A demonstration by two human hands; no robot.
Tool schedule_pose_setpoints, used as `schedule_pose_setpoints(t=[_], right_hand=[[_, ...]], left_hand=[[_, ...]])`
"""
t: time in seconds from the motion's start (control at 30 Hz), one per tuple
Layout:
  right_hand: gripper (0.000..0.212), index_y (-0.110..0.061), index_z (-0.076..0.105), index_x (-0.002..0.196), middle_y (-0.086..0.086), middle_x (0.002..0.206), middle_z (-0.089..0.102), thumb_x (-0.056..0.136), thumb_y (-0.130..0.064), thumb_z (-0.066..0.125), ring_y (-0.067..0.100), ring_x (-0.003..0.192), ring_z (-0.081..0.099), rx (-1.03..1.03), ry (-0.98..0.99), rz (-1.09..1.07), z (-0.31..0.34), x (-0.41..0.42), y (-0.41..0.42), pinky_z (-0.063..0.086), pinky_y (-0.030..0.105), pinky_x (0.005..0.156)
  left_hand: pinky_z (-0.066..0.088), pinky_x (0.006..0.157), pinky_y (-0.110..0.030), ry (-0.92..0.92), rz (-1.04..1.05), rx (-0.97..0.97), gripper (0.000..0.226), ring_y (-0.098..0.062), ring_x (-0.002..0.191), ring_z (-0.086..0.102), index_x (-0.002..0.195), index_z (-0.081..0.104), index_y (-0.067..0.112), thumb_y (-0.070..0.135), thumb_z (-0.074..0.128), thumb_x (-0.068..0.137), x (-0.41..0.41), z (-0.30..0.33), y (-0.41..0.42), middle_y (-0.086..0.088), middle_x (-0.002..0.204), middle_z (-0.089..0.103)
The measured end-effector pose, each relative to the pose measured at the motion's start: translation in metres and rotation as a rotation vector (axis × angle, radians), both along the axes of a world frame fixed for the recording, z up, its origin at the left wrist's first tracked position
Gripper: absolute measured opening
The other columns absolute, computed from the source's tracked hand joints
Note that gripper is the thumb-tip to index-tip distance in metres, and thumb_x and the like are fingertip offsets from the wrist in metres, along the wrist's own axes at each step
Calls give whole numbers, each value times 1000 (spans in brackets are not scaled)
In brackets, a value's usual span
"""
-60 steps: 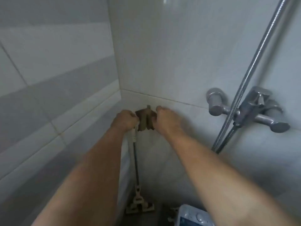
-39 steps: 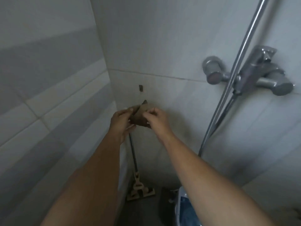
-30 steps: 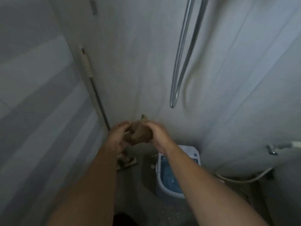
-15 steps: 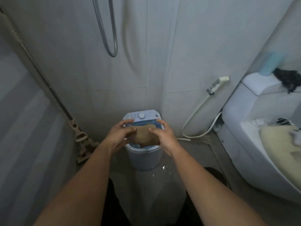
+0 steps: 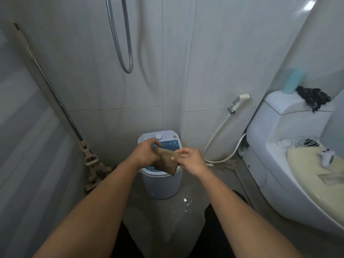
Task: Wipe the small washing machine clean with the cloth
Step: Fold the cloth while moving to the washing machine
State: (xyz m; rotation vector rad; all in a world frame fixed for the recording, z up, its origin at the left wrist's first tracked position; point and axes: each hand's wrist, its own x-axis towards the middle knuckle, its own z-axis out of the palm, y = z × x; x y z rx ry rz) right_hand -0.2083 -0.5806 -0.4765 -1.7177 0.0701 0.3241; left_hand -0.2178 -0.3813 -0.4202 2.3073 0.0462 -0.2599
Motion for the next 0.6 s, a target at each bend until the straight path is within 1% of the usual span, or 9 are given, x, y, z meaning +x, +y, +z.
schedule_pose_setpoints(t=[0.07, 0.13, 0.17, 0.23, 0.3, 0.37, 0.43, 0.53, 0.6], right_hand=[[15, -7, 70, 87, -1, 59, 73, 84, 2, 81, 4, 51, 64, -28, -34, -19, 0, -2, -2, 48, 16, 53], [16, -11, 73, 82, 22, 74, 76, 81, -4, 86, 18, 64, 68, -54, -65, -33, 1, -3, -3, 57, 27, 65], [16, -15, 74, 77, 27, 80, 75, 79, -9, 89, 22, 68, 68, -79, -77, -33, 1, -4, -4, 58, 34, 71], [15, -20, 76, 71, 23, 78, 75, 76, -18, 90, 23, 69, 66, -128, -86, -6, -1, -3, -5, 59, 42, 76], [17, -22, 76, 70, 7, 68, 75, 79, -14, 88, 16, 66, 64, -112, -86, 14, 3, -3, -6, 55, 35, 72], [15, -21, 77, 77, -10, 63, 71, 84, -10, 86, 1, 58, 60, -60, -68, 31, 9, -5, -9, 48, 19, 65], [9, -17, 78, 84, -13, 68, 73, 83, -19, 86, -2, 61, 61, 24, -10, 4, 14, -9, -13, 45, 17, 69], [23, -22, 79, 87, 0, 91, 76, 74, -40, 87, 18, 89, 66, 254, 123, -44, 16, -15, -16, 47, 37, 85], [12, -24, 79, 84, 8, 96, 75, 85, -36, 82, 26, 91, 68, 384, 176, -77, 17, -18, -12, 53, 46, 88]], left_hand=[[50, 52, -25, -8, 2, -23, 33, -19, 63, 60, 104, 63, 22, 7, 67, 75, 0, 2, 0, -12, 84, 67], [55, 58, -30, -11, 7, -60, 29, -20, 63, 60, 101, 68, 21, 7, 67, 76, 0, 3, 1, -14, 83, 70], [57, 62, -32, -11, 13, -75, 28, -19, 65, 62, 101, 70, 21, 7, 67, 76, 1, 2, 2, -12, 82, 70], [54, 60, -23, -13, 16, -85, 29, -12, 68, 63, 103, 73, 21, 7, 67, 78, 1, -2, 2, -1, 81, 69], [50, 59, -14, -25, 17, -88, 24, -7, 68, 63, 99, 75, 17, 7, 66, 79, 1, -5, 1, 2, 80, 70], [54, 64, -20, -59, 45, -117, 15, -11, 68, 65, 89, 75, 13, 7, 67, 78, 0, -7, 2, -4, 80, 72], [56, 69, -25, -74, 97, -230, 5, -14, 69, 65, 78, 71, 8, 6, 67, 78, -1, -9, 3, -10, 78, 72], [56, 74, -29, 9, 156, -469, 11, -12, 67, 62, 71, 67, 16, 13, 71, 80, -1, -10, 2, 1, 70, 68], [53, 72, -32, 96, 160, -591, 9, -13, 66, 59, 75, 65, 18, 17, 69, 83, -3, -11, -4, 2, 66, 64]])
